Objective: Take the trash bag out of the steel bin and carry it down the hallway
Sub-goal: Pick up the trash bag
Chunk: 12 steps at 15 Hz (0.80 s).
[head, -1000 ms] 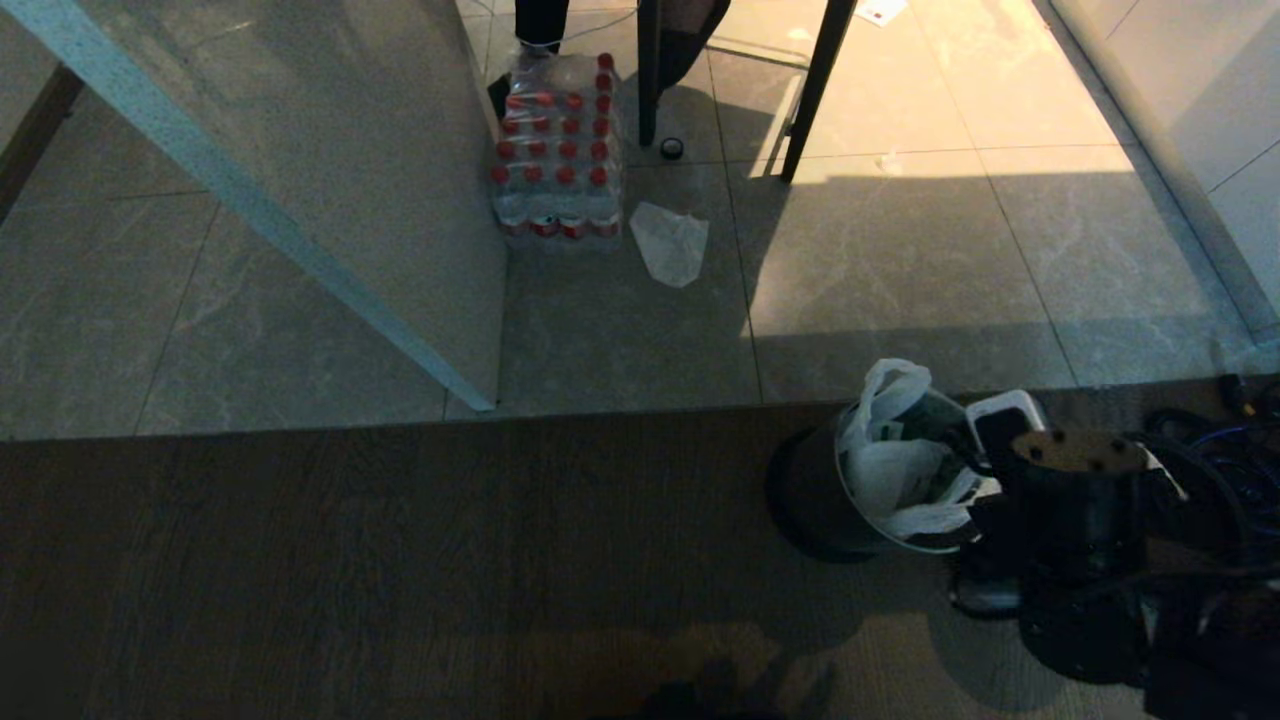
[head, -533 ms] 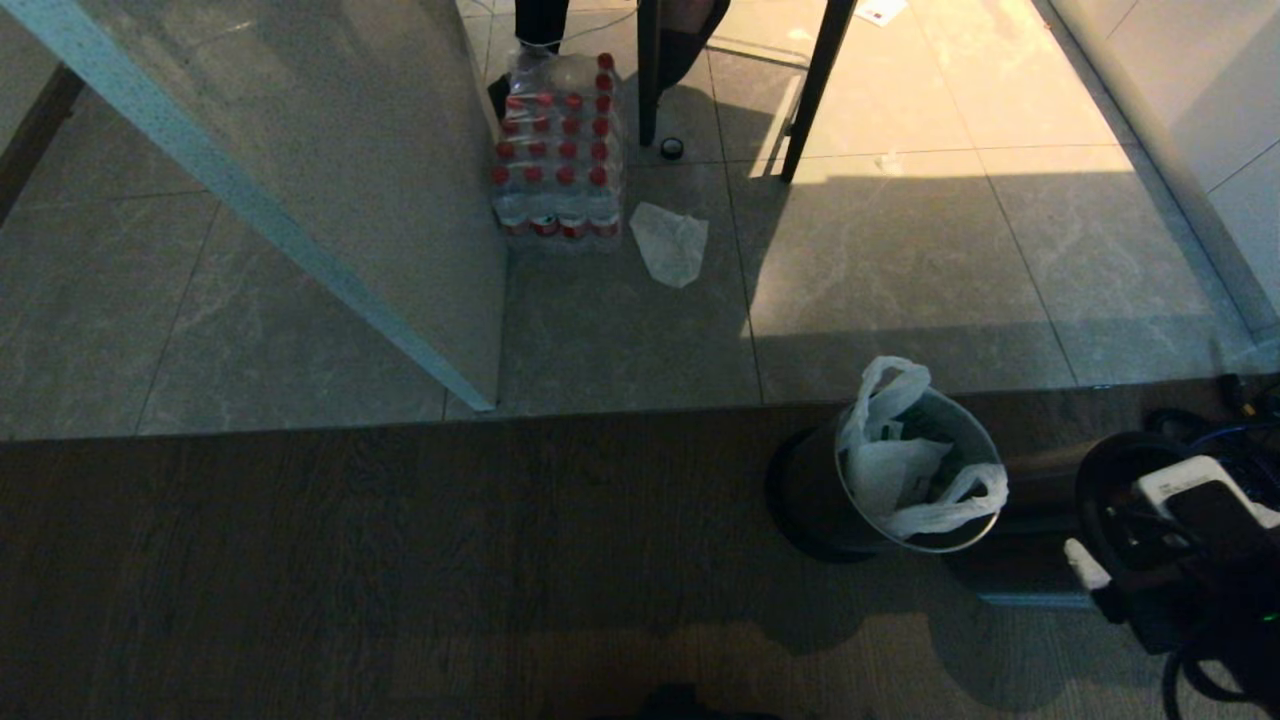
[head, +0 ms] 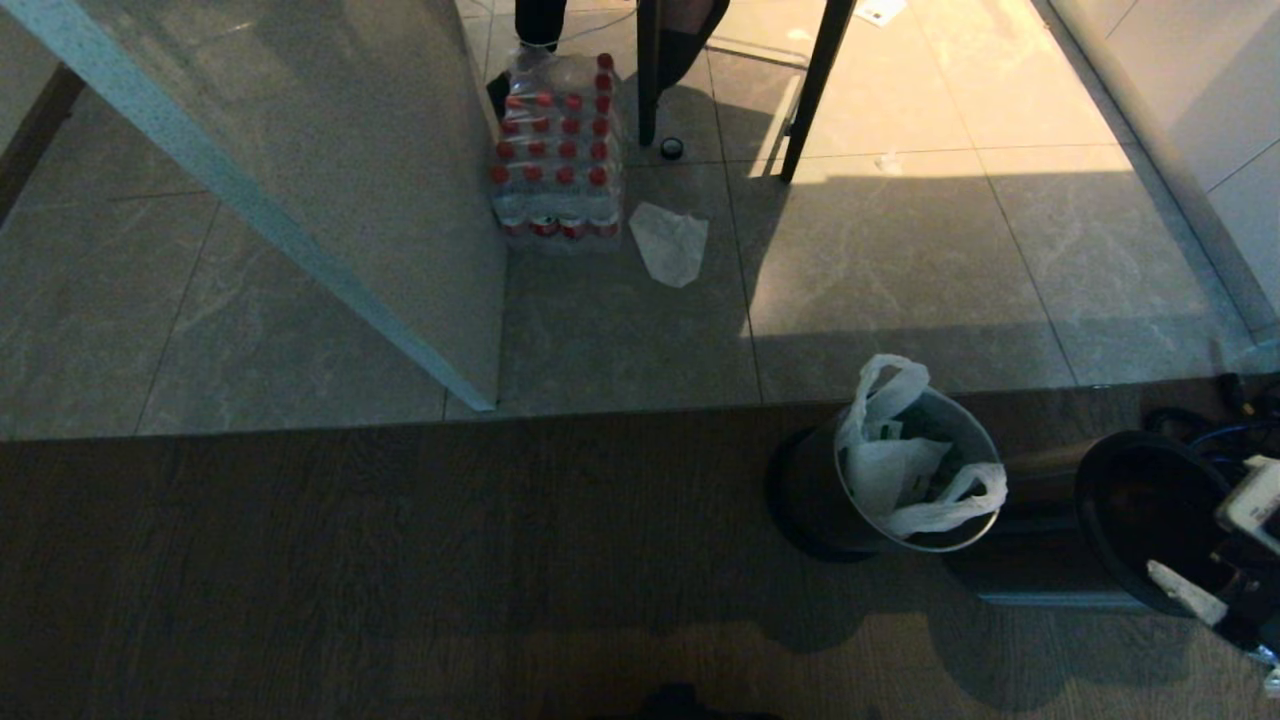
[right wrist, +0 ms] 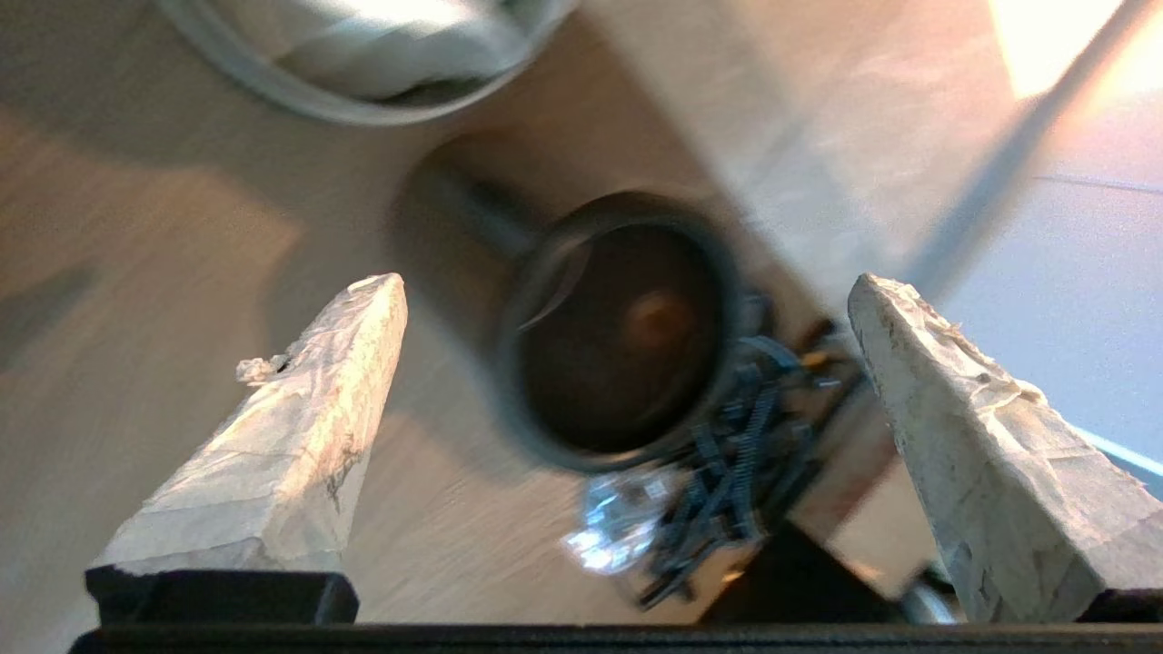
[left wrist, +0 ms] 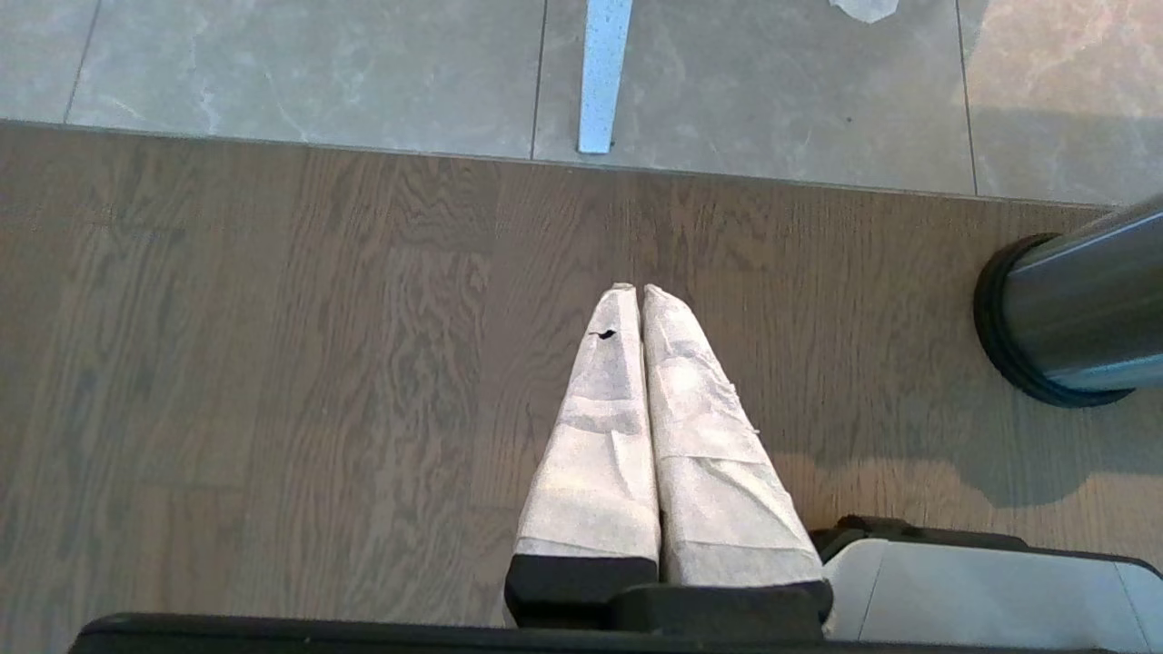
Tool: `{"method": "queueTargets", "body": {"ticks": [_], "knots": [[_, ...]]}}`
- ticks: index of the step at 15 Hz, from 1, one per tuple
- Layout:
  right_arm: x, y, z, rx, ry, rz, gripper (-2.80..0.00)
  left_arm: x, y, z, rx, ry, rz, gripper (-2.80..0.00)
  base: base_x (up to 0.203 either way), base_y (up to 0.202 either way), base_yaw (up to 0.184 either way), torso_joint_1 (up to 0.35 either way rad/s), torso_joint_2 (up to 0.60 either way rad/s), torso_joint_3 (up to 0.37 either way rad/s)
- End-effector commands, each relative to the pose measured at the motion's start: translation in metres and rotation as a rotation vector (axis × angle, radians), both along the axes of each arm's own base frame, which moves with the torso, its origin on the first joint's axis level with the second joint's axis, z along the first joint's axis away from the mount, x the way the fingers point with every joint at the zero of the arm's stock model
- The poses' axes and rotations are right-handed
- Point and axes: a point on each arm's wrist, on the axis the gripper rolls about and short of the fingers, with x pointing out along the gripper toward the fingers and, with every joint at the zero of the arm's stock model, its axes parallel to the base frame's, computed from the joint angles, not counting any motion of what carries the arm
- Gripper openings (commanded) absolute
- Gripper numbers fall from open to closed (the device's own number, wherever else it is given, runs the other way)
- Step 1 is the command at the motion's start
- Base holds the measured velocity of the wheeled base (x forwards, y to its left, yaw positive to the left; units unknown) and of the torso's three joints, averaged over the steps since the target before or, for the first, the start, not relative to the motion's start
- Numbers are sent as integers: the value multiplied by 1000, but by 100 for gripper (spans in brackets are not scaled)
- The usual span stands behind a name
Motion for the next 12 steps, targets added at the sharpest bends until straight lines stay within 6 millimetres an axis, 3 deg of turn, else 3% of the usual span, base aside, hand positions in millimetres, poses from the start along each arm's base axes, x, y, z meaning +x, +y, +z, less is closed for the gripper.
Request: {"method": "queueTargets", "body": {"ticks": [1,5,12], "knots": [[7,-3,3,-16,-45,-7,0,0,0,0,-2,-1,1,-280,0,0,0,0,0,0],[26,-9,-4,-13,-59,-69,0,0,0,0,-1,-1,1,-280,0,0,0,0,0,0],[22,-11,-19,14,-30,-100,0,0,0,0,-2,1,2,-280,0,0,0,0,0,0]]}}
